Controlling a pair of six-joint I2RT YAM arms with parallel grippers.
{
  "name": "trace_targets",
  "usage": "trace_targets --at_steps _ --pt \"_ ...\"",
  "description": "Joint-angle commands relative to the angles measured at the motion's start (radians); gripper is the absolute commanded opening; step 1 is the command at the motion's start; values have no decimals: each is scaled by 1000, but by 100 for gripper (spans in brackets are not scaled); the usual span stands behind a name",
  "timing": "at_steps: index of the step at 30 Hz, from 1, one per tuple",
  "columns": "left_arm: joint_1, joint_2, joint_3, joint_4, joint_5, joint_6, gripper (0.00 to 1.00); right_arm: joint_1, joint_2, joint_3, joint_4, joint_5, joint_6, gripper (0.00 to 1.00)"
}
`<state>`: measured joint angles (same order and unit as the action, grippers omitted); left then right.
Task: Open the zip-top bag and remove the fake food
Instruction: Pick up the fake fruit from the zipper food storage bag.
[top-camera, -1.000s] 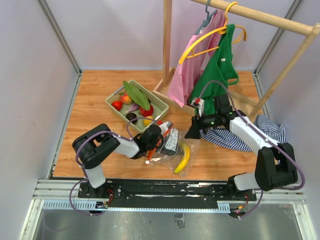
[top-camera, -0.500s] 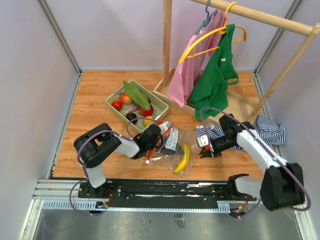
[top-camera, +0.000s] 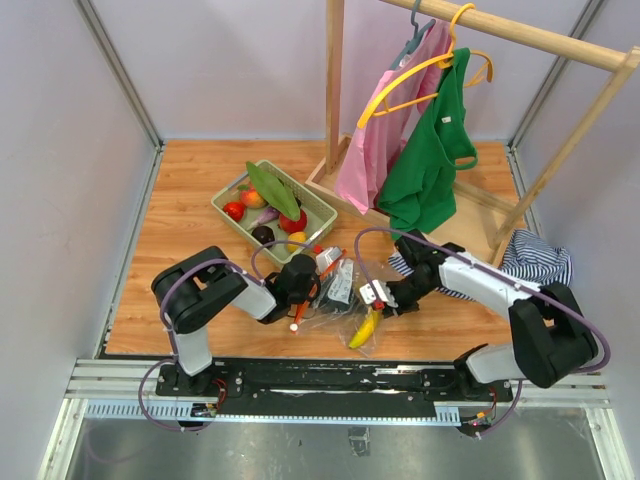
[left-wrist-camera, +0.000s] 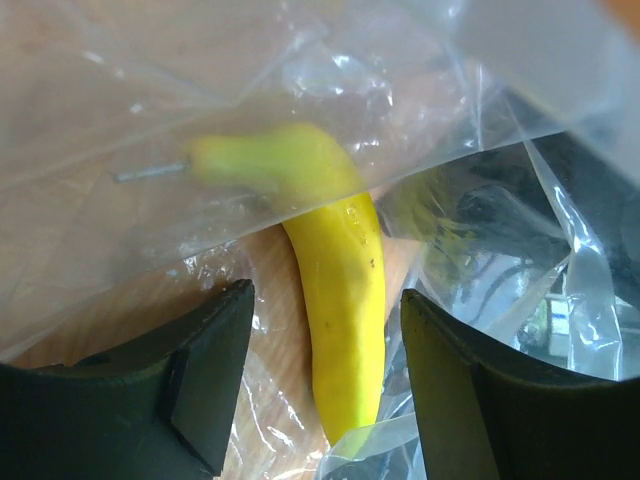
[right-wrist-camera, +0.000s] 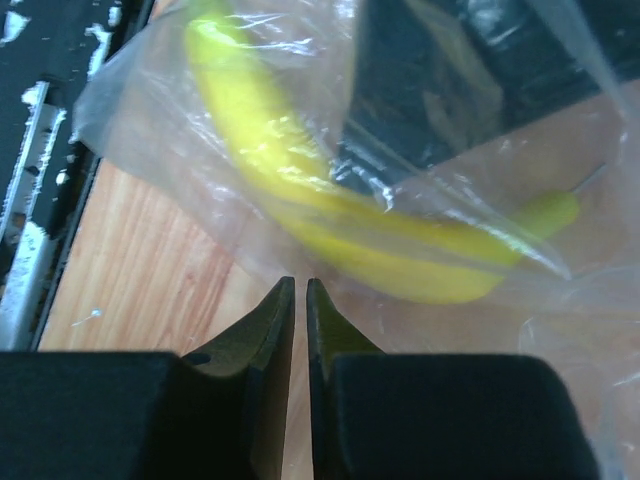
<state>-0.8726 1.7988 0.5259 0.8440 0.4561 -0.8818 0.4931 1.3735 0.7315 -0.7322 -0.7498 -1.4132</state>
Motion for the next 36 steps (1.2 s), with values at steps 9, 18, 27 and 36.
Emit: trace_targets --at_steps 9,18,27,36 --pt "-5 65 -16 68 61 -47 68 119 110 60 190 154 341 9" --pt "-22 90 -12 63 33 -72 68 127 158 144 214 176 583 5" --pt "-22 81 -22 99 -63 -131 67 127 240 243 129 57 806 1" --pt "-20 60 -39 91 -150 -160 64 122 330 289 88 -14 934 1"
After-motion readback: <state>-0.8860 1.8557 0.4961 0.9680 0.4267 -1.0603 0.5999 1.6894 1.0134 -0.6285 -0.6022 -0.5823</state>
